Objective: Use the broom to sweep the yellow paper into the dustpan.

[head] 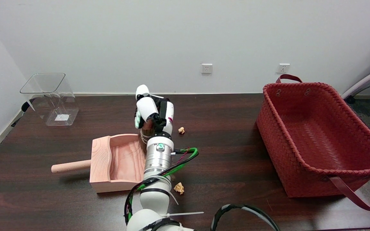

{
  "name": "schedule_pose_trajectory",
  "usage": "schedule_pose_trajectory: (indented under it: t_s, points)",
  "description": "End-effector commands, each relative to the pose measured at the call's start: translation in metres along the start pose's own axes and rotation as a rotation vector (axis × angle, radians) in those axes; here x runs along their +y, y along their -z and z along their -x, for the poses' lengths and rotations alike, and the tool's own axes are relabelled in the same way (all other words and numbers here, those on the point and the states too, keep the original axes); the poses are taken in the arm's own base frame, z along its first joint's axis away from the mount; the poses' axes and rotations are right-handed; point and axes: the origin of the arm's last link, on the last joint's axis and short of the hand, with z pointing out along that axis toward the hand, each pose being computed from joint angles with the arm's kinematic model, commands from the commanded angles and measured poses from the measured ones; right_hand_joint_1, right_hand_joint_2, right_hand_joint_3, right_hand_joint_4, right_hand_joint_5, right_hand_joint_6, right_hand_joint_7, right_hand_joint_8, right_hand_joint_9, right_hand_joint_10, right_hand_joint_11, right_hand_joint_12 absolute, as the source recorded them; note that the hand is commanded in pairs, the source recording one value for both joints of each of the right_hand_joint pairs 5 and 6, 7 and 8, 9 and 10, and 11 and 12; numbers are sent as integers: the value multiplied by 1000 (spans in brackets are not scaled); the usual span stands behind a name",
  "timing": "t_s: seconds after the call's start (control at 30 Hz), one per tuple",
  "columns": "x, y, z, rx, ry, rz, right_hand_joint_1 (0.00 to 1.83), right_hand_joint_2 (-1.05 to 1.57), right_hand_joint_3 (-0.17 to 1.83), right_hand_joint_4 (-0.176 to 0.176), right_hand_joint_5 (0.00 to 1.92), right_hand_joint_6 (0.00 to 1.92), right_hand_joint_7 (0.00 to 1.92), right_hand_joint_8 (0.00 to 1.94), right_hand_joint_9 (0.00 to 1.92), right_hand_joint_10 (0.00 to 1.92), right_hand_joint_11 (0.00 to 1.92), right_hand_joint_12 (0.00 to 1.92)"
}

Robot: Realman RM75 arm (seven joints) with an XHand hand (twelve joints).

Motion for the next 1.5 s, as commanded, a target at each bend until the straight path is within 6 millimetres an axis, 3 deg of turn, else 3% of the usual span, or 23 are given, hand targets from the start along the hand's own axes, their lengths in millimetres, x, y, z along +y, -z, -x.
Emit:
schedule_pose_trajectory:
  t_s: [0.03, 0.4, 0.67, 1.07, 1.33, 1.5]
  points:
    - [9, -12, 6, -27, -266, 32, 708, 1571, 385, 0, 1920, 1920, 1920, 1920, 1920, 1920, 1920, 1920]
    - [-17, -18, 10, -40, -284, -76, 713, 1571, 292, 0, 1920, 1920, 1920, 1920, 1920, 1920, 1920, 1920]
    - [-30, -8, 6, -27, -224, -99, 735, 1571, 211, 0, 1920, 1920, 1920, 1920, 1920, 1920, 1920, 1920]
    - [-81, 3, -8, 32, 108, -223, 804, 1571, 145, 0, 1920, 1920, 1920, 1920, 1920, 1920, 1920, 1920]
    - [-112, -17, -21, 45, 262, -394, 843, 1571, 161, 0, 1920, 1920, 1920, 1920, 1920, 1920, 1920, 1920]
    - [-124, -45, -40, 29, 327, -480, 898, 1571, 262, 0, 1920, 1920, 1920, 1920, 1920, 1920, 1920, 1920]
